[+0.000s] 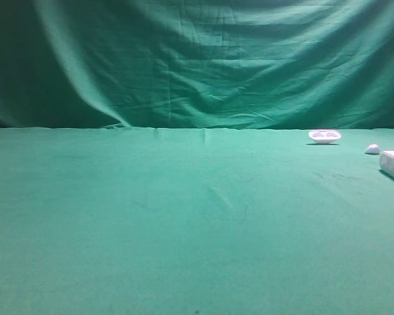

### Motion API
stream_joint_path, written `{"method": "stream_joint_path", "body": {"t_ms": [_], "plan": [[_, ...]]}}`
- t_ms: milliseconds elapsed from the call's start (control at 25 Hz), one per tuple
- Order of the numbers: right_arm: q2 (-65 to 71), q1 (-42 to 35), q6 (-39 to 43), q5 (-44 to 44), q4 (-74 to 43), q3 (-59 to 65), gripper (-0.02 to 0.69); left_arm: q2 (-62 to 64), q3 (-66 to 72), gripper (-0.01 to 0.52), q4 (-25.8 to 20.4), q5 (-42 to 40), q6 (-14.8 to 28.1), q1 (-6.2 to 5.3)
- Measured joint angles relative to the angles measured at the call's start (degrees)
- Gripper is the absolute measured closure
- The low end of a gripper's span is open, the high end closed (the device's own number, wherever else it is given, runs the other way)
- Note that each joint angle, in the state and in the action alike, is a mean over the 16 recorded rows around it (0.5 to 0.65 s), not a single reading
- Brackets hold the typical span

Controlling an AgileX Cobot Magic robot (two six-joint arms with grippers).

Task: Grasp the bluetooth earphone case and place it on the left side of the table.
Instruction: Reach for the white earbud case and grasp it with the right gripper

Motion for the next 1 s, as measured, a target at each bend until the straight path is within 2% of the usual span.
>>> {"method": "stream_joint_path", "body": {"t_ms": [680,840,1000], "plan": [[0.00,0.00,0.02,-0.67,-0.23,0.03,0.665,0.00,0.00,0.514,0.00,0.00,0.00,0.00],[0.00,0.00,0.69,-4.69,-0.34,0.06,0.665,0.00,0.00,0.514,0.00,0.00,0.00,0.00],[0.00,0.00,1.25,-12.48,-0.33,0.10,0.665,0.00,0.00,0.514,0.00,0.00,0.00,0.00]]}}
